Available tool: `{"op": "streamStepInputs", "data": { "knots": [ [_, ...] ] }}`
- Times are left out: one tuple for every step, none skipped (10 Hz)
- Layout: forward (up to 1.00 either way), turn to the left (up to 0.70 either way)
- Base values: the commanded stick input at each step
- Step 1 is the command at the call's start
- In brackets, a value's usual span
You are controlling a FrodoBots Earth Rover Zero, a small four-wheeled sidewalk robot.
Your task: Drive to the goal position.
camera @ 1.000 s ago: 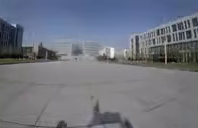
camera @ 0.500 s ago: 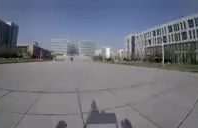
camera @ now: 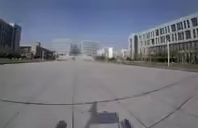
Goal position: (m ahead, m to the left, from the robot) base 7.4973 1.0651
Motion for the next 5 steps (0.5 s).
{"op": "streamStepInputs", "data": {
  "knots": [
    [1.00,0.02],
    [1.00,0.07],
    [1.00,0.03],
    [1.00,0.15],
    [1.00,0.10]
  ]
}}
